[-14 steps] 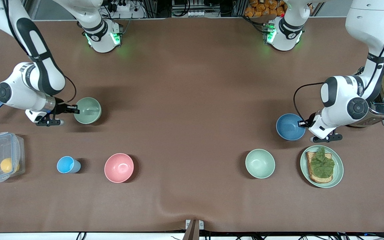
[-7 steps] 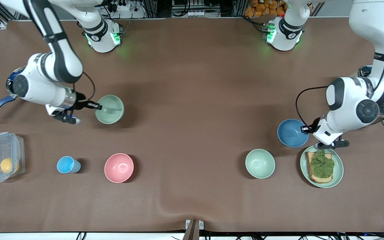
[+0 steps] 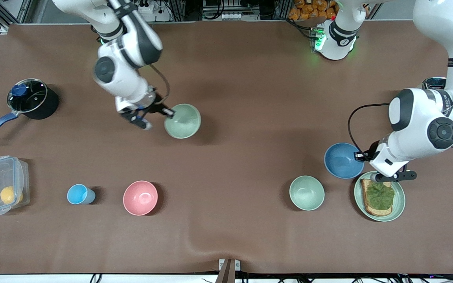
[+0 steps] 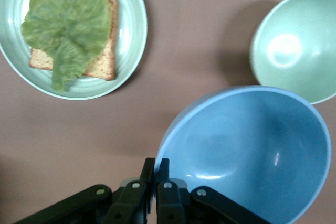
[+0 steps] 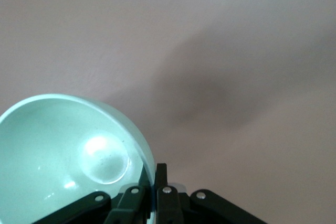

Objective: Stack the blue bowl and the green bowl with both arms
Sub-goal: 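Carry both bowls inward, the right gripper with green, the left gripper with blue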

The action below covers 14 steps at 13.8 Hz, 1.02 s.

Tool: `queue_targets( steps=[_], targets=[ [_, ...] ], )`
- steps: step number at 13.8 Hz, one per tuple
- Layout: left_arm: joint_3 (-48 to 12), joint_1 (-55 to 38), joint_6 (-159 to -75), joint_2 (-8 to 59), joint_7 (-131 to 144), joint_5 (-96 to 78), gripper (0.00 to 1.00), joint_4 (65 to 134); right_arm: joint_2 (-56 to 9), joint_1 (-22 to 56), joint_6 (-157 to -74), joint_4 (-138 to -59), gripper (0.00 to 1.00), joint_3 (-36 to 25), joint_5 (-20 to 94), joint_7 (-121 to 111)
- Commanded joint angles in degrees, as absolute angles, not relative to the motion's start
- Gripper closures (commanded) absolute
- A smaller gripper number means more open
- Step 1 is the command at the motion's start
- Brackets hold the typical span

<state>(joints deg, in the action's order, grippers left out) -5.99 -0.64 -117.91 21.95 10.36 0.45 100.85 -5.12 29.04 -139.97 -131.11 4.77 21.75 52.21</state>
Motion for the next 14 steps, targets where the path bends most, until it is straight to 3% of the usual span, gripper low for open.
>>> queue_targets(
  steps=[1,8,12,14],
  targets=[
    [-5.9,-2.0,-115.7,21.8,11.8,-1.0,1.00,99.0,-11.5,34.4,-145.3,-126.8,1.00,4.0,22.9,61.5],
    [-6.6,-7.0,-116.4,22.7,19.7,-1.3,1.00,98.7,-26.3,48.0,-155.7,-116.7,1.00,1.3,21.2,77.2],
    [-6.7,-8.1,-119.0,23.2,19.9,-4.6,1.00,98.8,-32.3,59.7,-155.7,-111.8,1.00,-8.9,20.9,82.1],
    [-6.7,-9.0,-120.7,23.3,19.9,-4.9,1.00,99.1,-32.8,61.1,-155.7,-111.9,1.00,-10.5,20.9,82.1]
  ],
)
